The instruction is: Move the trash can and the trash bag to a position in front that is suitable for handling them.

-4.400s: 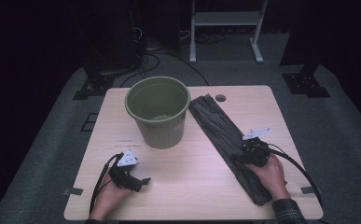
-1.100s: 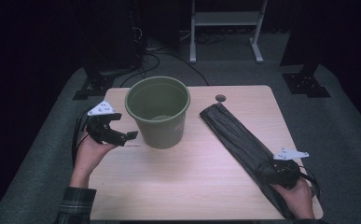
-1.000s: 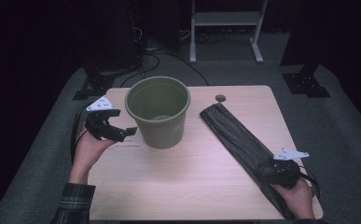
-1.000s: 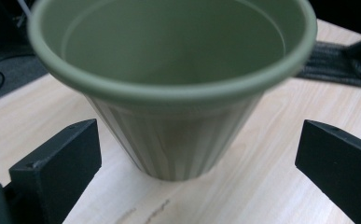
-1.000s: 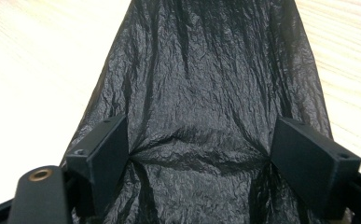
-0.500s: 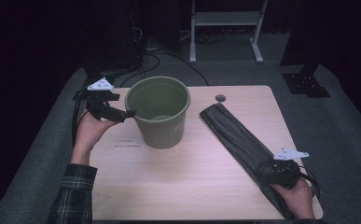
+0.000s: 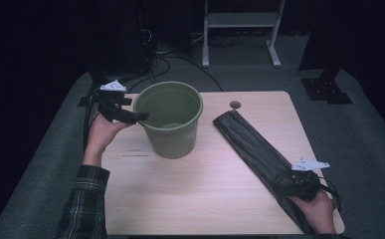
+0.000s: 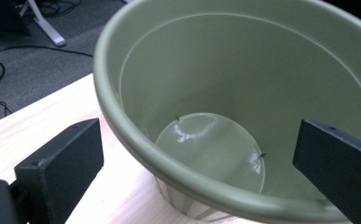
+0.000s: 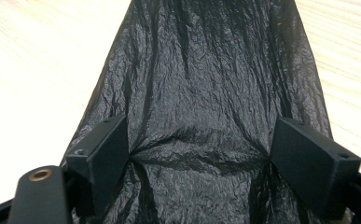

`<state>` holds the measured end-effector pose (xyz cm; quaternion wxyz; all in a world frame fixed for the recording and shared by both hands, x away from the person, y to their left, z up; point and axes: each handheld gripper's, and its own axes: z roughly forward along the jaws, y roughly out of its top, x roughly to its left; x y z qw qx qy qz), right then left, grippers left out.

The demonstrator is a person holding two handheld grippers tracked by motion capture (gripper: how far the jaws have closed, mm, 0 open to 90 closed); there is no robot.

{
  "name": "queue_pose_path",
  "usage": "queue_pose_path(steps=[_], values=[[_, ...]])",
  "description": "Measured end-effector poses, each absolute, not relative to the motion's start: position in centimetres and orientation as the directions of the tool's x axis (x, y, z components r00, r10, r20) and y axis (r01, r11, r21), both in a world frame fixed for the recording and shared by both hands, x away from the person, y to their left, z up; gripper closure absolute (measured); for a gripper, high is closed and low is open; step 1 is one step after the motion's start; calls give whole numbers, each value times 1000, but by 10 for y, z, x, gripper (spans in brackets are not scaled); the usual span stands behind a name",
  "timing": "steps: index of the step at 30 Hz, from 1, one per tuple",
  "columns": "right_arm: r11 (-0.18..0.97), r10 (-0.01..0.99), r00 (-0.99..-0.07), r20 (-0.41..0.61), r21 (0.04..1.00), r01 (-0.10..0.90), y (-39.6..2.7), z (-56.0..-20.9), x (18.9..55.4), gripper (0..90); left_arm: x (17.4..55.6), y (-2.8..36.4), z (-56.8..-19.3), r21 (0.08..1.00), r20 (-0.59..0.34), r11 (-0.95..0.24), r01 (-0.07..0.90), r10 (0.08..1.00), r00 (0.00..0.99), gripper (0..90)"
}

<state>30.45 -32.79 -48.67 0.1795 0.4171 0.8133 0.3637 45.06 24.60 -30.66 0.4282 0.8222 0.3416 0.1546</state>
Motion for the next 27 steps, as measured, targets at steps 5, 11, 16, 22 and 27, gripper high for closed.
queue_pose_path(steps=[5,11,16,22,27], values=[[387,809,-588,12,741,548,-328,-487,304,179,453,240,-313,795,-20,-426,431,692,722,0],[387,809,-587,12,741,548,-328,-487,304,178,456,240,-318,805,-41,-405,434,692,721,0],[387,809,-587,12,741,548,-328,-487,304,178,455,230,-320,797,-52,-419,435,669,741,0],[387,809,-588,12,741,548,-328,-487,304,178,445,212,-321,793,-33,-458,402,627,778,0],[387,809,-588,12,741,548,-328,-487,305,178,432,198,-323,805,-39,-461,375,589,807,0]])
